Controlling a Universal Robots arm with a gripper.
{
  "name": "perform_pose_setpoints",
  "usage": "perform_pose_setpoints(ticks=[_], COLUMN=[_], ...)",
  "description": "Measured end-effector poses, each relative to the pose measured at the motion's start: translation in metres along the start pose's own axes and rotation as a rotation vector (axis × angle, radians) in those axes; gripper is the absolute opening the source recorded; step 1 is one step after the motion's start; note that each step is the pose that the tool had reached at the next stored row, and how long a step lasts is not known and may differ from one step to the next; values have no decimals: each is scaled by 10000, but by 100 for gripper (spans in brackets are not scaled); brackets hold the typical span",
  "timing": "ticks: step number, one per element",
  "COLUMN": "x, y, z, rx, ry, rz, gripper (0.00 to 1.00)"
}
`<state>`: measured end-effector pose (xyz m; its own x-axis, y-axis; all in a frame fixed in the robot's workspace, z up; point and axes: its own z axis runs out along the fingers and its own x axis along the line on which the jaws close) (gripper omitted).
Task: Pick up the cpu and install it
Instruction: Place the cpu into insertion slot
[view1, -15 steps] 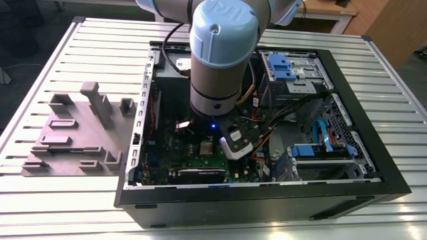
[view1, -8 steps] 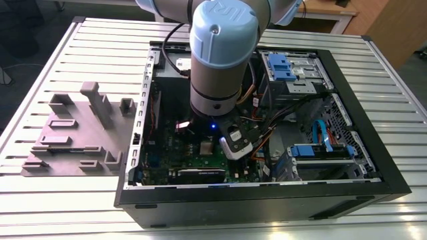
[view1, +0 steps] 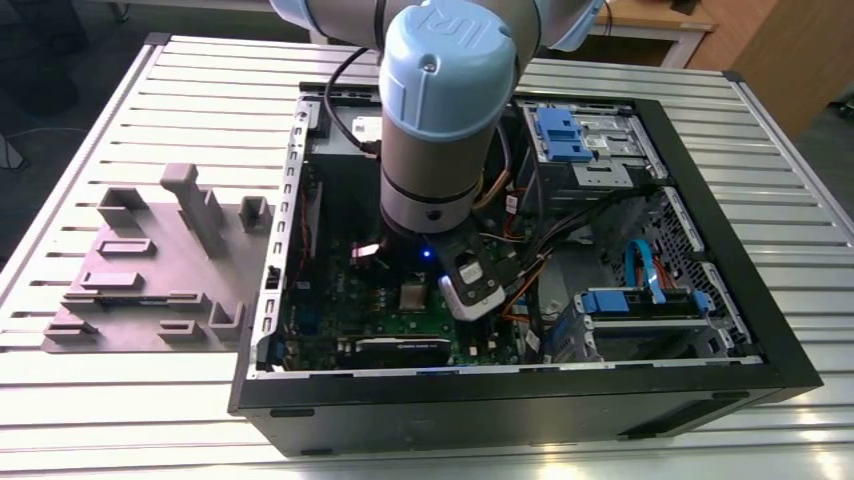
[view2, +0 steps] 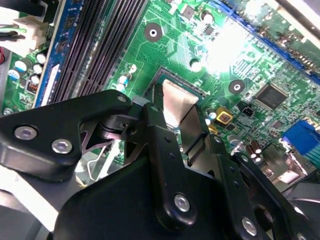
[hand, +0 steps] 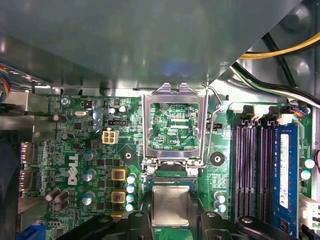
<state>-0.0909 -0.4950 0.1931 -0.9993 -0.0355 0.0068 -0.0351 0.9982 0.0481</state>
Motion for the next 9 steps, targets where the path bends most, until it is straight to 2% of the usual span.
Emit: perform_pose_setpoints(ticks=[9], x=[0], y=[-1], z=[27], rx=[-12], ry=[-23], rz=[0], gripper=[38])
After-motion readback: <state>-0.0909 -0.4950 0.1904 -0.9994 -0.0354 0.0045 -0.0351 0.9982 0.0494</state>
